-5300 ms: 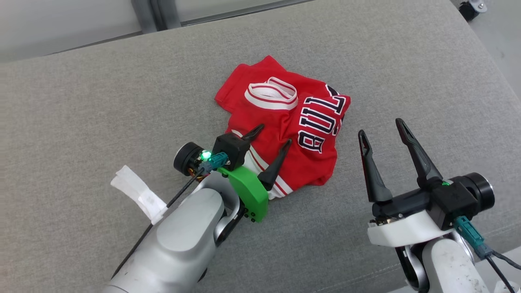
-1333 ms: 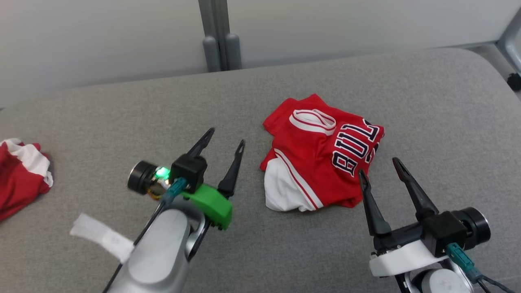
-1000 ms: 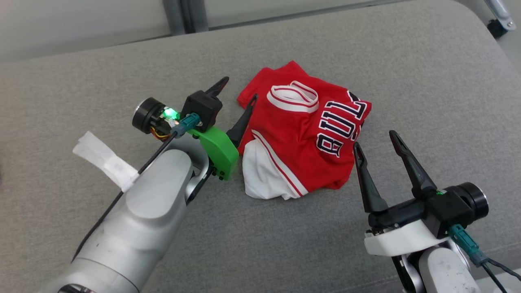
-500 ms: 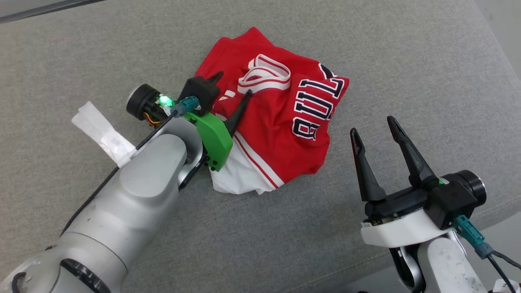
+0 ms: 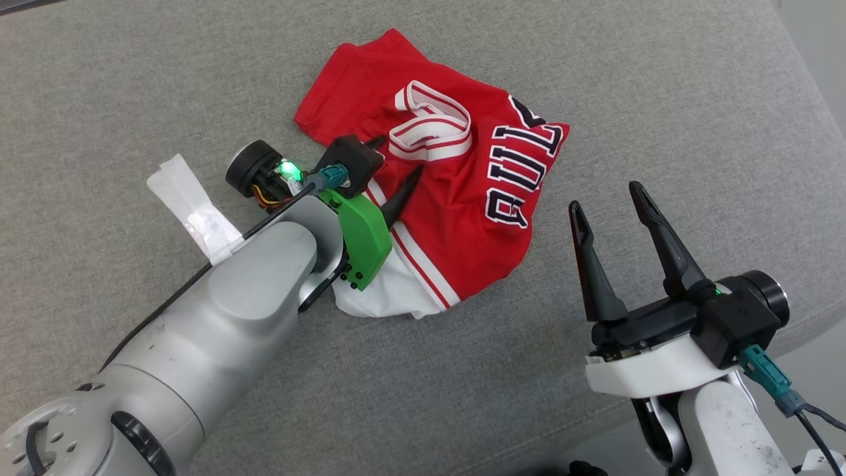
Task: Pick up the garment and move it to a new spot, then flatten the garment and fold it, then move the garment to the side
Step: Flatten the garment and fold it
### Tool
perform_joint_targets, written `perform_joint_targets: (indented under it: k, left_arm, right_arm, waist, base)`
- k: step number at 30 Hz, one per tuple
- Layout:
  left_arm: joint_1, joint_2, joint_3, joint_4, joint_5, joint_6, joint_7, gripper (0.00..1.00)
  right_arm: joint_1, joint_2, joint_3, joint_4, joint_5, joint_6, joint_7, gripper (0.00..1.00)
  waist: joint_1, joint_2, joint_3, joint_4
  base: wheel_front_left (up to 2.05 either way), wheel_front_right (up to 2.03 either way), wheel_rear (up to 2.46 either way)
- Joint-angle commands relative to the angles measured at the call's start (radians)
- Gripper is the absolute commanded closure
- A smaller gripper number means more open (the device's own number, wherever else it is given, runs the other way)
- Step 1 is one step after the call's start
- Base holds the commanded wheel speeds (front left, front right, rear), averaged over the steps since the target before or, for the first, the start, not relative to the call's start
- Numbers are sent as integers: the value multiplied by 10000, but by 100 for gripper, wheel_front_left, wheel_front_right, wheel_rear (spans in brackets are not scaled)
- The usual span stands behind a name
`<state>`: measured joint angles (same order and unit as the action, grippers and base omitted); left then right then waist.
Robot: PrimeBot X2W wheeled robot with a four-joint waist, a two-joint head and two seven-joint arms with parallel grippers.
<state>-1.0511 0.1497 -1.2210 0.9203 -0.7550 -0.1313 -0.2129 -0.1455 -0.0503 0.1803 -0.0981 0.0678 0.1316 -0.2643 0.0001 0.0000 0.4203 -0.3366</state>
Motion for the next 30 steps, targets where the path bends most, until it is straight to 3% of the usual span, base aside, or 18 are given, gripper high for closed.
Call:
perform_joint_targets:
  k: [1,2,12,20,25,30]
  left_arm:
    - [-148,68,-82,4,-124,13,-103,91]
    - [-184,68,-142,-2,-125,13,-139,100]
    - [-483,-202,-190,-890,-569,14,-532,100]
    - [-1416,99,208,-3227,-3064,13,109,100]
    - [-2593,50,1377,-3738,-4885,32,1075,100]
    - [-4146,-543,2723,-3248,-5791,637,1014,100]
  right_arm:
    - [-46,-1,9,1,82,-17,-2,0]
    - [-59,-1,25,14,101,-17,-2,0]
    - [84,-3,56,159,206,-18,-2,0]
    - [293,-6,115,356,511,-18,-2,0]
    - [482,-3,78,468,816,-18,-2,0]
    - [685,-6,21,528,1069,-16,-2,0]
  waist:
    - [-1,0,-10,19]
    - [-1,0,-15,25]
    - [-1,0,-533,85]
    - [-1,0,-1606,-256]
    - [-1,0,-2279,-444]
    - [-1,0,-2888,-538]
  base:
    - [0,0,0]
    - [0,0,0]
    - [0,0,0]
    - [0,0,0]
    - [0,0,0]
    - [0,0,0]
